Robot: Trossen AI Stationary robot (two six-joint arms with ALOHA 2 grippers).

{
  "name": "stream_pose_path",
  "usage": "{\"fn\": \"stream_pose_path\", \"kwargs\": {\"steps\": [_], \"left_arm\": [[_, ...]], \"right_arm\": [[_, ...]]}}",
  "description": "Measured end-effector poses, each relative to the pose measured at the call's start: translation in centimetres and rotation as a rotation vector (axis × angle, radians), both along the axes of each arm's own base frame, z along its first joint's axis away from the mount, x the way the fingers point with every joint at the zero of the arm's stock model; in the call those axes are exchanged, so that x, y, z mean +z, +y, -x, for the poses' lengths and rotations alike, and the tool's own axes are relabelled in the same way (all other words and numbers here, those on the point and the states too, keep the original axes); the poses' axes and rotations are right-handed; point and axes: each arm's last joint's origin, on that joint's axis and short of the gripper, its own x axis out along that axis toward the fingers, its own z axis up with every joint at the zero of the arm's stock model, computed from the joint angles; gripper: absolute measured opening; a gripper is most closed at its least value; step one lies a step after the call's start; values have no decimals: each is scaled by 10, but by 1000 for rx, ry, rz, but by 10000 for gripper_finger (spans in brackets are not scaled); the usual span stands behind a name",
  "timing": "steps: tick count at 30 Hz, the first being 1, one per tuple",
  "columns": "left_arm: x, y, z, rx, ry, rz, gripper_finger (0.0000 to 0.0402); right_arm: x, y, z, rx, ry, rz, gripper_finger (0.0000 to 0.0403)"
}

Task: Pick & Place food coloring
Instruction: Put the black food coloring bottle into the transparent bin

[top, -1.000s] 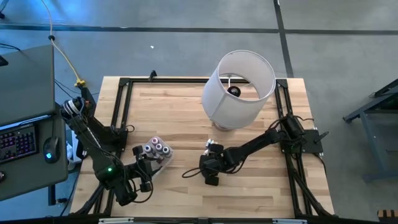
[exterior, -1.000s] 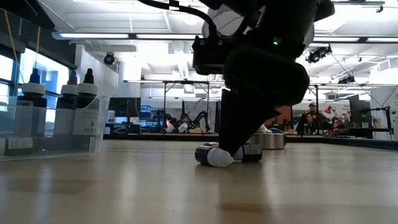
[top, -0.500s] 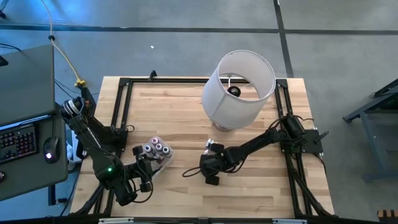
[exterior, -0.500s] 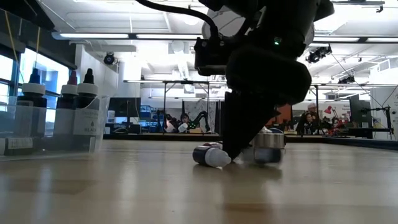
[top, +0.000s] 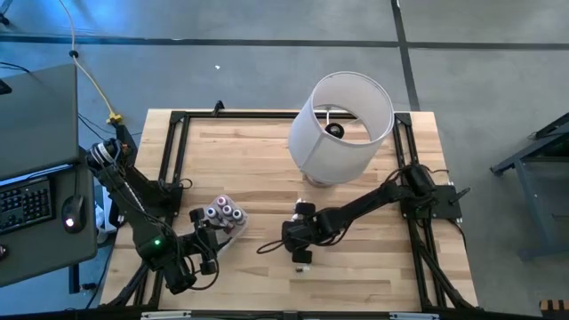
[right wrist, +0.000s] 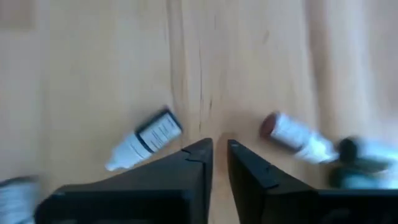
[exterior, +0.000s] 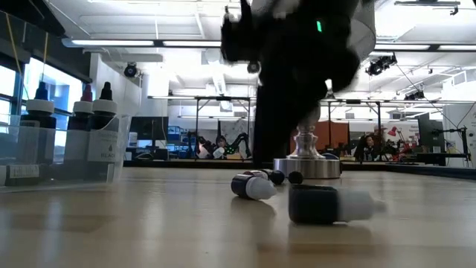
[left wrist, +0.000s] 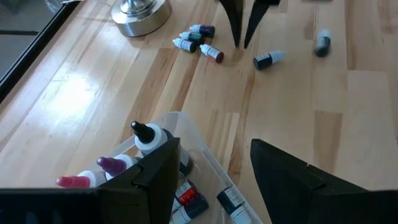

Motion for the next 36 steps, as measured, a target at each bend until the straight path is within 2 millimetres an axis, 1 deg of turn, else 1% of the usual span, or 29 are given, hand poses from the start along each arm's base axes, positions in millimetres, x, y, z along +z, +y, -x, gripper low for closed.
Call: {"fn": "stream_pose_path", "kwargs": {"steps": [2,5,8,11,13,16,19,21,25,29,36], "left_arm": [[0,0,0,-1,0,1,193],[0,0,0,-1,3,2,193],[0,0,0,-1,3,3,193],[0,0,0,-2,5,6,193],[0,0,0,-2,5,7,193],[0,0,0,-4,11,11,193],[0,-1,0,-4,10,11,193],[0,0,0,-4,10,11,193],[0,0,0,-4,10,10,193],[0,0,0,-8,7,0,193],[0,0,0,-8,7,-2,193]], "right_arm": [[12,1,-2,27,-8,3,61],[22,5,-1,53,31,-7,88],[32,19,-1,141,31,-67,115],[31,38,6,256,31,-88,135],[29,52,9,326,-2,-83,145],[19,71,17,427,-66,-61,156],[9,81,21,428,-173,-67,160],[0,82,25,418,-193,-54,161],[-18,77,34,424,-172,-33,161],[-34,70,42,356,-156,-65,161],[-42,65,45,403,-199,-51,161]]}}
